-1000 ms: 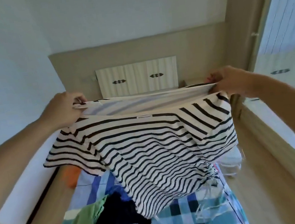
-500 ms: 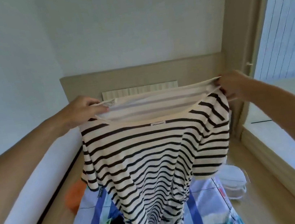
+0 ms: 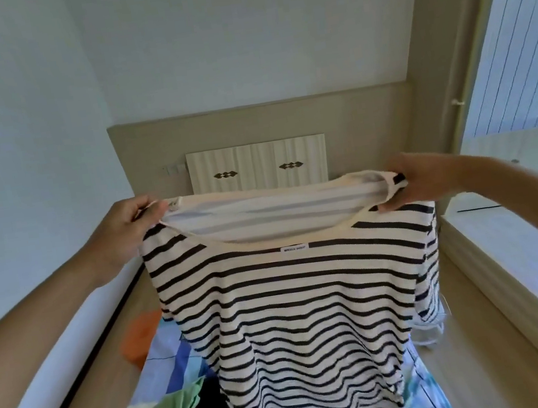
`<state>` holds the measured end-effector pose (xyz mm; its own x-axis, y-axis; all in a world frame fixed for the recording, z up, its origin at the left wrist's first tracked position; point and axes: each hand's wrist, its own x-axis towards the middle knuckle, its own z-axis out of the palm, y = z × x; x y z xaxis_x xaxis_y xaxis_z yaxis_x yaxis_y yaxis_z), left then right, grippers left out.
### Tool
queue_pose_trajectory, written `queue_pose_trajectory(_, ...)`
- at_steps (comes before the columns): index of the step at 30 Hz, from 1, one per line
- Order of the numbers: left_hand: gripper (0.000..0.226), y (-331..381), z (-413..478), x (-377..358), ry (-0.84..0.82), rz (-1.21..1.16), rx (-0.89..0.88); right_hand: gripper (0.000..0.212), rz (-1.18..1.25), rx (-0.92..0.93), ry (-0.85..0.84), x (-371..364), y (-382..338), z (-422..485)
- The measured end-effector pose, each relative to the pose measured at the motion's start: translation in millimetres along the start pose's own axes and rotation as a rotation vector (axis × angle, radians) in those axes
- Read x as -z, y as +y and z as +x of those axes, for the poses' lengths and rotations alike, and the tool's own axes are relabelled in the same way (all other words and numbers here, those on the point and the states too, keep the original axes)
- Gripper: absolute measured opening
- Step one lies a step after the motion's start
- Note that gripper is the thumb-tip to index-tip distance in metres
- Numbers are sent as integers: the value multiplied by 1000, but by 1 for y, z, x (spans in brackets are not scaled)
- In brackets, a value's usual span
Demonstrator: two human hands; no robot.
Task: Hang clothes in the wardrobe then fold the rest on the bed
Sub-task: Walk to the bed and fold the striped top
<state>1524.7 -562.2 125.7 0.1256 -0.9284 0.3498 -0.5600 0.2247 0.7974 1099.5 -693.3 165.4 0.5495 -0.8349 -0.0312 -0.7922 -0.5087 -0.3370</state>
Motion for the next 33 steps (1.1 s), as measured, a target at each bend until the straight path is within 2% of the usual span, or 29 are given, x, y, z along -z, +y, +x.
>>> queue_pose_trajectory(3, 46, -7, -19, -16, -16, 183, -99, 23, -21, -10, 11, -11, -7, -17)
queue_pose_trajectory(7, 42, 0, -44, -24, -176, 148, -205, 16, 64, -100, -75, -20, -4, -49)
queue_pose_trajectory(10, 39, 3, -53, -22, -290, 137, -245, 21, 94, -138, -99, -24, 9, -64)
queue_pose_trajectory(12, 37, 4, -51, -19, -319, 132, -261, 35, 165, -157, -103, -22, 11, -69)
queue_pose_trajectory(14, 36, 1, -42, -20, -326, 126, -255, 65, 189, -176, -100, -22, 17, -65)
queue_pose_trajectory(15, 37, -1, -35, -22, -321, 118, -247, 67, 216, -195, -98, -24, 17, -60)
queue_pose_trajectory(18, 40, -24, -10, -37, -317, 65, -195, 21, 350, -202, -118, -40, 28, -35)
queue_pose_trajectory(19, 42, -38, 0, -43, -323, 64, -168, 16, 366, -231, -113, -48, 31, -26)
queue_pose_trajectory(21, 50, -77, 27, -63, -322, 114, -142, 21, 356, -257, -154, -74, 46, 1)
queue_pose_trajectory(24, 55, -131, 58, -105, -338, 126, -59, 52, 295, -339, -231, -122, 83, 54)
queue_pose_trajectory(27, 43, -199, 85, -160, -339, 104, 86, 44, 261, -400, -325, -179, 129, 113)
queue_pose_trajectory(30, 43, -280, 121, -219, -309, 148, 165, 28, 193, -457, -345, -232, 171, 175)
queue_pose_trajectory(33, 48, -350, 158, -277, -164, 249, 195, 26, 163, -482, -215, -292, 217, 250)
